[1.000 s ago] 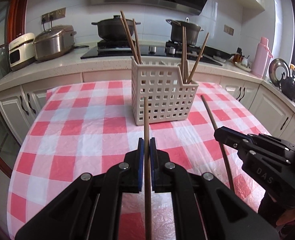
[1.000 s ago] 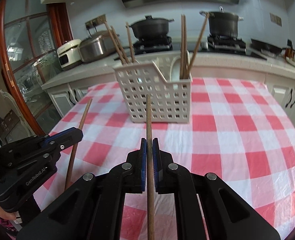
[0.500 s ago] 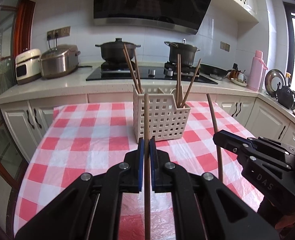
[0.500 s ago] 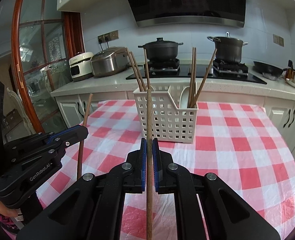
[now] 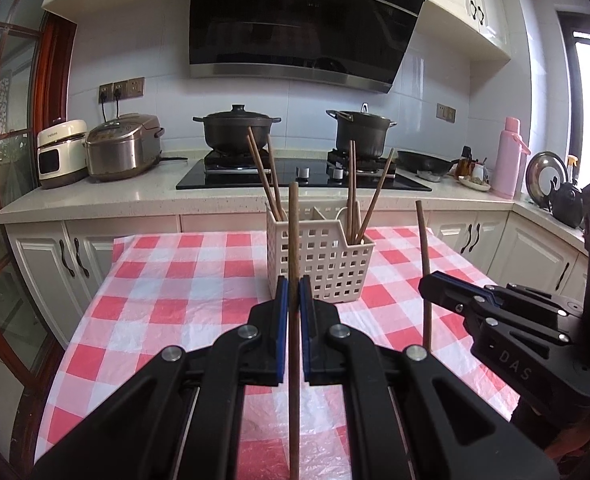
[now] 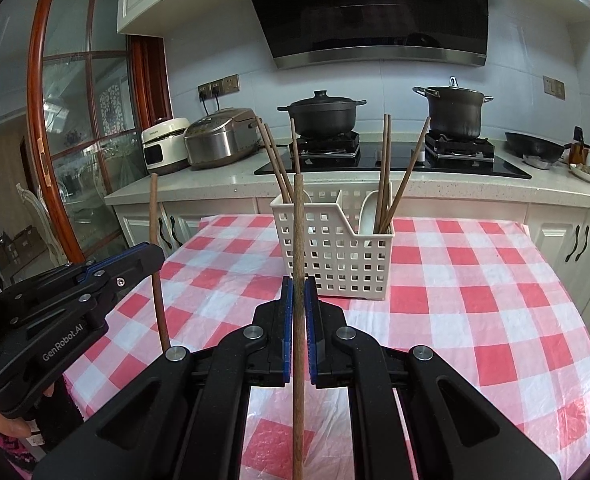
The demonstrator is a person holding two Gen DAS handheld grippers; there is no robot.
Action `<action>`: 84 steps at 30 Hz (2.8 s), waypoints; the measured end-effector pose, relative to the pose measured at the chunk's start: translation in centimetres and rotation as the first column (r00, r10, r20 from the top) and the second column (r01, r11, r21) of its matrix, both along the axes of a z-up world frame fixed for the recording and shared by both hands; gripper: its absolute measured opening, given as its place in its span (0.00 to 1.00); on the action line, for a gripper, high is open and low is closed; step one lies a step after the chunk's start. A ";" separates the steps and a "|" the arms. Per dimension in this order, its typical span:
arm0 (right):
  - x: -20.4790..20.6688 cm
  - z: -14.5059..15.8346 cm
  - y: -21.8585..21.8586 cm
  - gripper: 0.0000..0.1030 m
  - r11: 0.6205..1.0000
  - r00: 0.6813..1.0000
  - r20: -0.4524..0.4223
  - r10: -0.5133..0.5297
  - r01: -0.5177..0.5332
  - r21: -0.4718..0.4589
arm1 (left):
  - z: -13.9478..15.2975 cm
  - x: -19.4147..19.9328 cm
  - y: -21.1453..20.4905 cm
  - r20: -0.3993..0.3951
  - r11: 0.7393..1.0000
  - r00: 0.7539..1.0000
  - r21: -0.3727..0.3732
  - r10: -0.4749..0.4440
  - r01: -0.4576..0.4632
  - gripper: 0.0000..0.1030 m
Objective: Organize utensils
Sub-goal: 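Raise the left tool's chopstick upright over the caddy while the right tool lifts its chopstick there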
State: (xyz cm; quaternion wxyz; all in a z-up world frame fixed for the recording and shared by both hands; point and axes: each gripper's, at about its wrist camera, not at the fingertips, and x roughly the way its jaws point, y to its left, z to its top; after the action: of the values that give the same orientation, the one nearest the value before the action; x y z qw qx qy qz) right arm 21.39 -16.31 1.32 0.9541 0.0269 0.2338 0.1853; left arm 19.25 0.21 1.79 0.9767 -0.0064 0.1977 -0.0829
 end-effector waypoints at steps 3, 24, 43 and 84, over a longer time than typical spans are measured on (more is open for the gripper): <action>0.1 0.2 0.1 0.07 1.000 1.000 0.005 0.001 -0.001 0.000 | 0.4 0.0 -0.1 0.013 1.000 1.000 0.001 0.000 0.000 0.06; 0.5 1.3 1.0 0.07 1.000 0.998 0.055 0.010 -0.009 -0.014 | 0.9 0.9 0.3 0.027 1.000 1.000 -0.008 -0.010 0.010 0.06; 0.7 1.7 0.8 0.07 1.000 0.997 0.071 0.004 -0.003 -0.010 | 1.0 1.5 0.1 0.022 1.000 0.999 0.000 -0.023 0.023 0.06; 10.7 10.3 -2.5 0.07 0.998 0.983 0.175 -0.055 0.060 -0.022 | 12.5 11.3 -2.3 0.138 0.997 0.987 -0.008 -0.080 0.082 0.06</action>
State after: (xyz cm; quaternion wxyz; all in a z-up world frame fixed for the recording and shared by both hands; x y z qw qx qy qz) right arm 32.05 -18.79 11.58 0.9761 0.0043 0.1513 0.1560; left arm 30.51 -2.14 14.27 0.9838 0.0008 0.1292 -0.1243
